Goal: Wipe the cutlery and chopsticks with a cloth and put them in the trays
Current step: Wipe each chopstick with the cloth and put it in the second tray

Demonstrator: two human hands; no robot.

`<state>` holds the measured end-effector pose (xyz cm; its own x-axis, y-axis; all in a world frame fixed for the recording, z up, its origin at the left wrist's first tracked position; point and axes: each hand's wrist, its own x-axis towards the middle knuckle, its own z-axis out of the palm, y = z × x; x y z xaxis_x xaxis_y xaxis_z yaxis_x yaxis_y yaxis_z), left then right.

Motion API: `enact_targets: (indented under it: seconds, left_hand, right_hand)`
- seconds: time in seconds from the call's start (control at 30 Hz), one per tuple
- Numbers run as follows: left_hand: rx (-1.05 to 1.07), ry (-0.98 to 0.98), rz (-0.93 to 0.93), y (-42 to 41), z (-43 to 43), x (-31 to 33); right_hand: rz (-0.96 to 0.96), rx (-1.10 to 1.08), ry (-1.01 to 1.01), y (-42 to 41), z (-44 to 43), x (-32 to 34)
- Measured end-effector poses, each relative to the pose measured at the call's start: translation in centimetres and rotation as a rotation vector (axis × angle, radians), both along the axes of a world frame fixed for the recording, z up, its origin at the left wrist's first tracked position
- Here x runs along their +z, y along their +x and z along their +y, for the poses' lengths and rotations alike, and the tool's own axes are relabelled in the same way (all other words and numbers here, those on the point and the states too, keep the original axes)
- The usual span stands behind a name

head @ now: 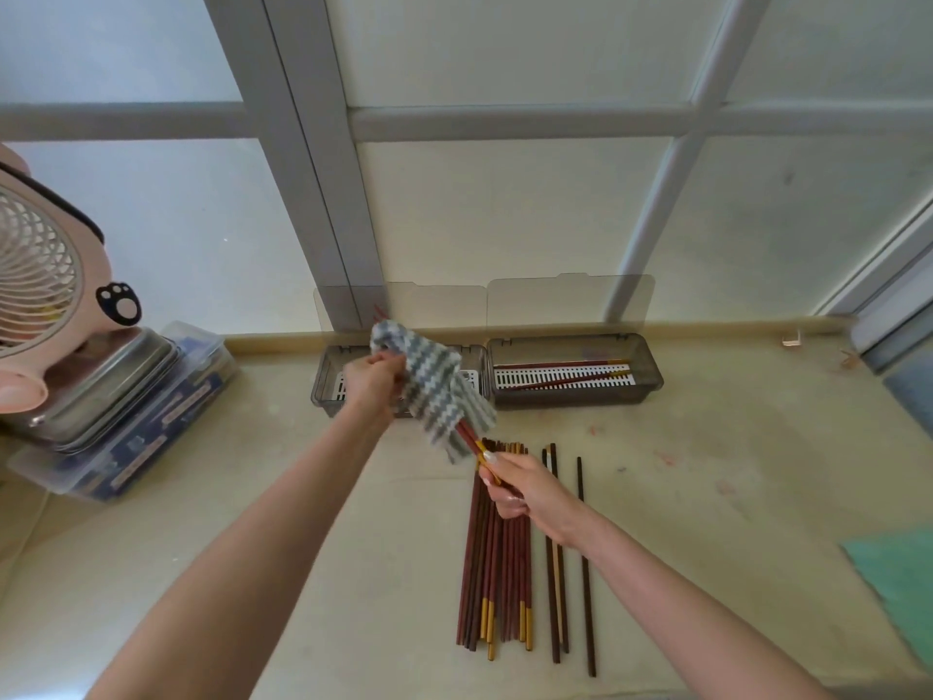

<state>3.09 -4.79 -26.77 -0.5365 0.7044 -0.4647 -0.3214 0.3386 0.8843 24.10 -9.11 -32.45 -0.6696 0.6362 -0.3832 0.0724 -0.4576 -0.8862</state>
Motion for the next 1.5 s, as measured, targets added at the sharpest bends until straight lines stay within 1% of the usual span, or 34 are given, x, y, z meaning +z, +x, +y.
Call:
enact_targets:
  seconds: [0.17,0.23,0.27,0.33,0.4,0.5,0.6,0.73,0.87,1.0,1.07,1.17,1.23,1.3,1.4,1.5]
  left_hand:
    - [0.139,0.011,0.044,-3.9,1.5,1.3]
    - [0.192,0.040,0.024,-4.6,1.6,1.7]
    - [0.184,0.048,0.035,-4.6,1.6,1.9]
    - [0.135,0.054,0.072,-4.2,1.5,1.8]
    - [0.116,0.064,0.044,-3.6,1.2,1.3]
    - [0.081,0.083,-0.099,-3.3,0.6,0.2]
    - [-0.079,0.091,-0.217,-2.3,-0.2,-0.9]
    - [-0.314,0.121,-0.193,0.9,-1.4,-1.2]
    - [-0.419,0.121,-0.179,2.9,-2.3,-1.2]
    - [-0.493,0.046,-0.076,4.2,-4.0,-2.4]
    - [-0.504,0.016,-0.026,4.4,-4.5,-3.0]
    - [-0.401,-0.008,-0.061,4.4,-4.5,-3.3]
    - [-0.373,-0.009,-0.120,4.5,-4.4,-3.4]
    - [-0.389,0.009,-0.185,4.8,-4.4,-3.5]
    - [-0.409,0.070,-0.313,5.7,-4.7,-3.7]
    - [-0.453,0.115,-0.298,7.1,-5.1,-3.8]
  right_hand:
    - [-0.014,0.061,-0.024,2.4,-1.4,-1.3]
    - [-0.022,0.040,-0.046,3.1,-2.0,-2.1]
    - [-0.009,0.011,-0.075,3.4,-2.3,-2.5]
    - [0.044,-0.042,-0.116,3.7,-2.3,-3.0]
    - [0.097,-0.091,-0.131,3.4,-2.0,-3.0]
    - [0.189,-0.206,-0.165,2.6,-1.2,-2.2]
    - [0.279,-0.284,-0.172,1.2,-0.2,-0.9]
    - [0.261,-0.215,-0.112,-1.6,0.5,0.4]
    - [0.216,-0.232,-0.141,-3.1,0.6,0.8]
    - [0.140,-0.258,-0.156,-3.0,0.6,0.6]
    - [0.154,-0.241,-0.191,-2.7,0.3,0.4]
    - [0.248,-0.169,-0.251,-2.2,-0.3,0.2]
    - [0.242,-0.165,-0.214,-2.0,-0.5,0.1]
    - [0.171,-0.249,-0.096,-2.2,-0.6,0.1]
    - [-0.003,-0.514,0.096,-2.6,-1.3,-0.3]
    - [-0.175,-0.747,0.212,-2.8,-1.5,-1.2]
